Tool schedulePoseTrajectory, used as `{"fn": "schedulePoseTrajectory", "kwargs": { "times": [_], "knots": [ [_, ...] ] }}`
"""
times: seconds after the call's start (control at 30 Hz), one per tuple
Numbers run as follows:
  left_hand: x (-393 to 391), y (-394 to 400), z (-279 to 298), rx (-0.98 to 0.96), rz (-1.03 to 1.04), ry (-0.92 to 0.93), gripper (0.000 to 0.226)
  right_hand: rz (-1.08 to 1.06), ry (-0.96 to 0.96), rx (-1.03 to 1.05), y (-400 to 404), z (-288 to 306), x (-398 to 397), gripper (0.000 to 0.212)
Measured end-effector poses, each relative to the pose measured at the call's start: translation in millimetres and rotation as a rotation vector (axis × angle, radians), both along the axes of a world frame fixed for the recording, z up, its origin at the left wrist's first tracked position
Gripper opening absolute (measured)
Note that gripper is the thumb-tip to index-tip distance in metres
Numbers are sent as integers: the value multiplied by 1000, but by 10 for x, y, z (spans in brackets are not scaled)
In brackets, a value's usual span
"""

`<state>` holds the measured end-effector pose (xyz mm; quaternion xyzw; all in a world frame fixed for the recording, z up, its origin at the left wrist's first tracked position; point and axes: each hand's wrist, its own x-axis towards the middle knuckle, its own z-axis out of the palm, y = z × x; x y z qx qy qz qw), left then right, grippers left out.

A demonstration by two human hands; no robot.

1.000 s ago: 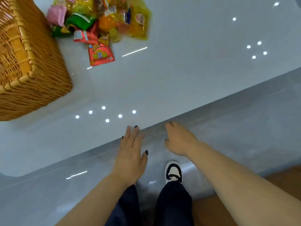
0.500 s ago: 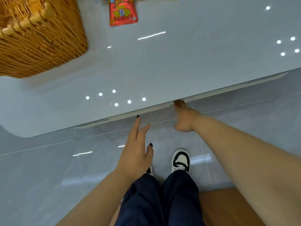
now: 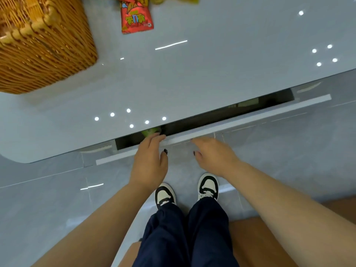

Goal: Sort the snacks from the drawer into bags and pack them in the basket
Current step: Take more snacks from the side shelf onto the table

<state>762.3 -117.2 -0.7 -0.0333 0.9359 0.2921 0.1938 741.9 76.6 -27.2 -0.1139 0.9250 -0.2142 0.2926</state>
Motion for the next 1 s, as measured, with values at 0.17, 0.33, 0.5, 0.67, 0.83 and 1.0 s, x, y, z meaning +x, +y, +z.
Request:
{"fn": "schedulePoseTrajectory", "kwargs": {
  "times": [0.17, 0.33, 0.5, 0.67, 0.83, 1.0],
  "knots": [
    [10, -30, -82, -258, -67, -98, 38, -57, 393, -54, -33, 64, 92, 35],
    [-70, -37, -111, -326, -220, -107, 30, -33, 167, 15, 123, -77, 142, 39],
    [105, -115, -157, -370, -457, -165, 30, -43, 187, -2, 163, -98, 332, 24],
    [427, -96, -154, -280, -412, -143, 25, -58, 129, -12, 230, -105, 604, 23],
    [794, -11, -246, -308, -395, -156, 42, -80, 133, 6, 262, -148, 888, 22],
    [857, 30, -180, -237, -278, -237, 26, -84, 137, 44, 294, -160, 1073, 23]
  ]
}}
